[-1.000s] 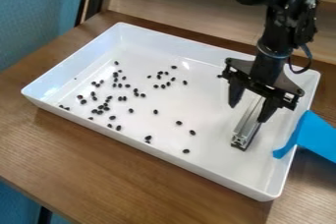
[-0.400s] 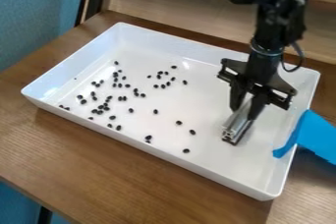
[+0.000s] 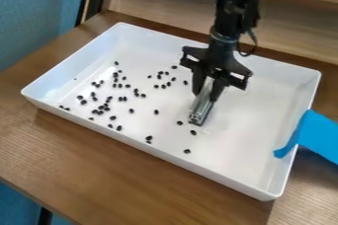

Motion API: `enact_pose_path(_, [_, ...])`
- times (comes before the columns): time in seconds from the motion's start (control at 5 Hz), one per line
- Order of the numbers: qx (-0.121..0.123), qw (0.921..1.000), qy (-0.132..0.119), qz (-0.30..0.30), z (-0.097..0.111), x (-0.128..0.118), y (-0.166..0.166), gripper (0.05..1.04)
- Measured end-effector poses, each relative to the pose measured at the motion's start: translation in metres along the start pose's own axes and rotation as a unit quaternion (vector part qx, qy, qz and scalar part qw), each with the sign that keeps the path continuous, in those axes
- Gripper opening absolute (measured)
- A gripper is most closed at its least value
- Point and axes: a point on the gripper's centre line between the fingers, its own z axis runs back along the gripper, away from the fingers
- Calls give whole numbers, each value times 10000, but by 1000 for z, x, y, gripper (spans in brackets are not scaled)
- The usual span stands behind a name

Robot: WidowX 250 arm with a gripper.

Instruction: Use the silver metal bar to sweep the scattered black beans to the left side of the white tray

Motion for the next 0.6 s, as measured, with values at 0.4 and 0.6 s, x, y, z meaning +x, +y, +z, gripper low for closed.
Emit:
enact_pose_path(0.4, [513, 9959, 132, 737, -9, -15, 58, 340])
enact_pose_path(0.6, [631, 9927, 304, 985, -13, -28, 93, 340])
